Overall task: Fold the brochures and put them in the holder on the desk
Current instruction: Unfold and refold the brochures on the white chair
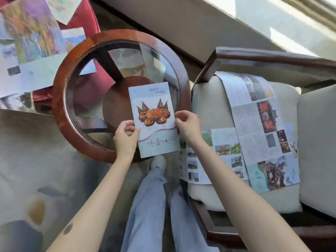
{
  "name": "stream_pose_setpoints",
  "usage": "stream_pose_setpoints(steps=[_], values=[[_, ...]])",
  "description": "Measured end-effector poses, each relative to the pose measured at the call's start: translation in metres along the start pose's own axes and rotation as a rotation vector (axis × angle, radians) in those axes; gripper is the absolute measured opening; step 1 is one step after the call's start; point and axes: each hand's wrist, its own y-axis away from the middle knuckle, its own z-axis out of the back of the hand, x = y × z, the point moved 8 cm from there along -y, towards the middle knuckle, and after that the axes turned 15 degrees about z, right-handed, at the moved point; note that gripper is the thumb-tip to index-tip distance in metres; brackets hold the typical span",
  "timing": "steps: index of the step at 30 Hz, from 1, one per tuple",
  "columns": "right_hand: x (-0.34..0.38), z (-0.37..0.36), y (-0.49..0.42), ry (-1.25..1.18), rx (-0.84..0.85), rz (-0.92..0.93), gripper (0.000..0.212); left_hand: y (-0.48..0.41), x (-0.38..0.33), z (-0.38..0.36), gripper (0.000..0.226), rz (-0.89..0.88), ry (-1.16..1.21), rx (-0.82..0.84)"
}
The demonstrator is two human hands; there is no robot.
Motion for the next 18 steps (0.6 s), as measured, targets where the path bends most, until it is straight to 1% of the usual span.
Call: stream_pose_setpoints(steps=[3, 6, 10, 14, 18], values=[[0.003, -0.024, -0.012, 0.063, 0.072, 0.024, 0.031, -0.020, 0.010, 0.004, 0.021, 0.033, -0.006, -0.022], [0.002, -0.038, -0.017, 0.057, 0.092, 0.016, 0.033, -0.033, 0.017, 0.005, 0.023, 0.054, -0.056, -0.024], [0.002, -0.046, -0.020, 0.030, 0.106, 0.003, 0.033, -0.042, 0.019, 0.003, 0.025, 0.074, -0.102, -0.024], [0.002, -0.048, -0.022, 0.040, 0.131, -0.018, 0.036, -0.044, 0.018, 0.000, 0.023, 0.088, -0.156, -0.035], [0.006, -0.049, -0.025, 0.056, 0.188, -0.016, 0.037, -0.043, 0.011, 0.001, 0.025, 0.063, -0.275, -0.107]])
